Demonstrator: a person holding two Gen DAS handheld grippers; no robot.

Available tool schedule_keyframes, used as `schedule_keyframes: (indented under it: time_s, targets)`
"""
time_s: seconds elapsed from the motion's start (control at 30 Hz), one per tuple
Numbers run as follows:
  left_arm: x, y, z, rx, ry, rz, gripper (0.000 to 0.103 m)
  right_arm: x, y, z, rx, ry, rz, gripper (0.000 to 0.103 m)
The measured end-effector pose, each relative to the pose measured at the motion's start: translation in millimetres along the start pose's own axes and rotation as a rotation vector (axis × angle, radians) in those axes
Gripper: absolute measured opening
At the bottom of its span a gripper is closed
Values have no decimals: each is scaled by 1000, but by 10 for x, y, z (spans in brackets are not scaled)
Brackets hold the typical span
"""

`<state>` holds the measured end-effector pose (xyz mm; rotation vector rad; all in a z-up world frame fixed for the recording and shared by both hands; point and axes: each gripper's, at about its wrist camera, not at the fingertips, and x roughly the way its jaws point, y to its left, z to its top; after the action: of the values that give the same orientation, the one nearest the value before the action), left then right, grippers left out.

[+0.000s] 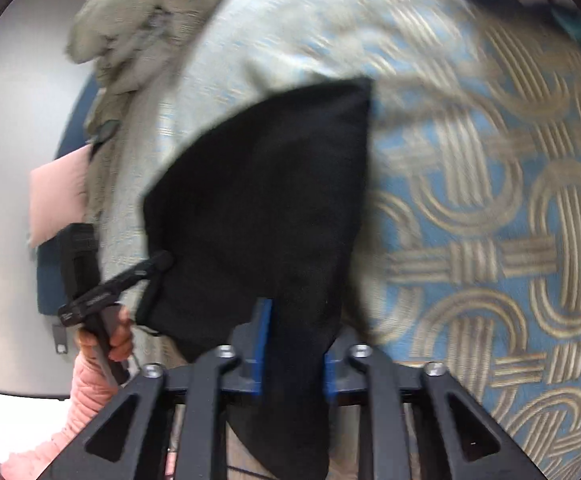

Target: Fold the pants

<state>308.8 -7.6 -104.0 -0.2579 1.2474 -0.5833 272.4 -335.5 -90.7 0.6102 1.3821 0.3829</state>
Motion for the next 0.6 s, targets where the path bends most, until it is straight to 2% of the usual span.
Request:
schedule_keyframes:
  time_s: [0.03, 0.07, 0.1, 0.17, 0.2, 0.27, 0.3, 0.4, 0.47, 0.6]
  targets:
    - [5, -14, 5, 8, -3, -2, 68, 38, -50, 13, 22, 0, 24, 42]
    - [28, -60, 23, 21, -7, -18, 60, 93, -106, 35, 43, 4, 89, 48]
    - [21, -75, 23, 23, -9, -32, 49, 114, -156, 35, 52, 7, 132, 51]
    - [-32, -122, 27, 19, -24, -33, 35, 184, -144, 69, 67, -2, 178, 52]
    - [-79, -141, 21, 25, -33, -27, 30, 207, -67, 74, 47, -11, 139, 40]
    - [-196, -278, 12, 59, -63, -7, 26, 163, 84, 56, -5, -36, 40, 14]
    - [-250, -342, 1, 79, -74, 1, 25, 86, 184, 26, -23, -59, 25, 12]
    - [-401, -609, -26, 147, -95, 8, 25, -239, 424, -100, -80, -134, 29, 11]
    - [-463, -825, -26, 191, -101, 1, 25, -493, 527, -213, -120, -185, -4, 11]
    - [-554, -1242, -11, 247, -115, -54, 25, -1062, 478, -504, -136, -279, -16, 11]
